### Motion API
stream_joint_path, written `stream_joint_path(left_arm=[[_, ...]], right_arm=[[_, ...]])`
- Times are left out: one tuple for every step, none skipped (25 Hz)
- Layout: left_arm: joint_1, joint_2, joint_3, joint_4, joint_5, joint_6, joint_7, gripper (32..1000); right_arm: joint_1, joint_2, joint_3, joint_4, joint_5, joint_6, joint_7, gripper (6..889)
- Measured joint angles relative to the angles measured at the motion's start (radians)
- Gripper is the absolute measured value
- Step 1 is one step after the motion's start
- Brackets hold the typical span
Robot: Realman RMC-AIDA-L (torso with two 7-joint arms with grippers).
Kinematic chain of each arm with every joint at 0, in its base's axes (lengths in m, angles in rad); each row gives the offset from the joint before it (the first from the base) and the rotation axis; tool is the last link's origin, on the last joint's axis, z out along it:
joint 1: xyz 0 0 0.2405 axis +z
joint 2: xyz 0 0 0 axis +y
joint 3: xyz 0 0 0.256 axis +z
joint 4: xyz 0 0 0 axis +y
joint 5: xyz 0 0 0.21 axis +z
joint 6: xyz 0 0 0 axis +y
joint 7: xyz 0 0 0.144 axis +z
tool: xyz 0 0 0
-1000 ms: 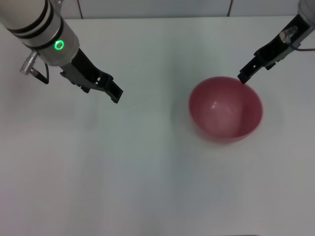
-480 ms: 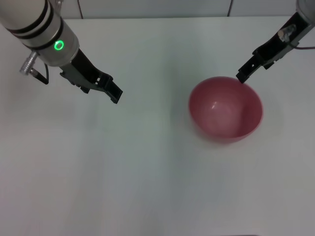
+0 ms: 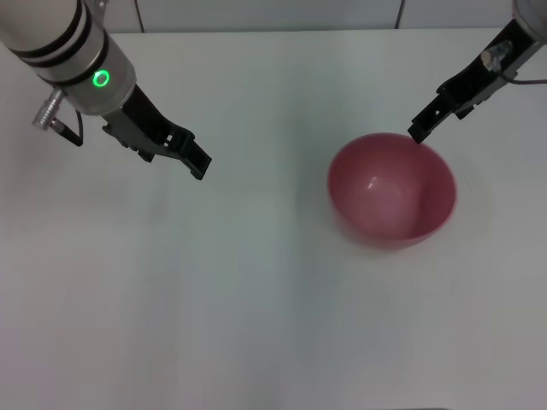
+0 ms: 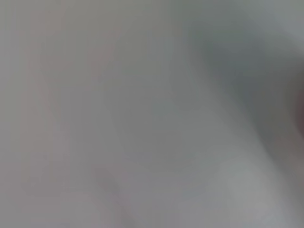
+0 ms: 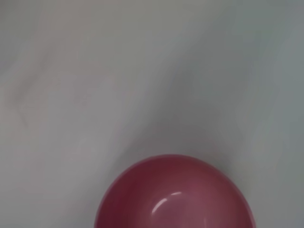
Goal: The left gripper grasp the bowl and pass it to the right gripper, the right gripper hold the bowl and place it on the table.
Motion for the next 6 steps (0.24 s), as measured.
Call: stream_joint_path(left_arm=[[0.000,0.0000,0.000,0.000,0.000,0.000,0.000,834],[0.000,0.0000,0.000,0.000,0.001,0.000,0.000,834],[0.000,0.0001,0.000,0.000,0.001,0.000,0.000,834],[0.000,0.0001,0.000,0.000,0.001,0.000,0.000,834],[0.000,0.0001,0.000,0.000,0.001,0.000,-0.001,834],[0.000,0.0001,0.000,0.000,0.001,0.000,-0.001,834]], right_arm=[[0.000,0.000,0.000,0.000,0.001,0.000,-0.001,854],[0.000,0.000,0.000,-0.001,0.001,0.000,-0.003,854],[0.000,0.000,0.000,-0.003,0.002,0.000,-0.005,854],[0.000,0.000,0.000,-0.006,0.002,0.000,-0.006,854],[0.000,0.001,0.000,-0.010,0.002,0.000,-0.007,854],[0.000,0.002,0.000,-0.013,0.002,0.000,-0.009,854]])
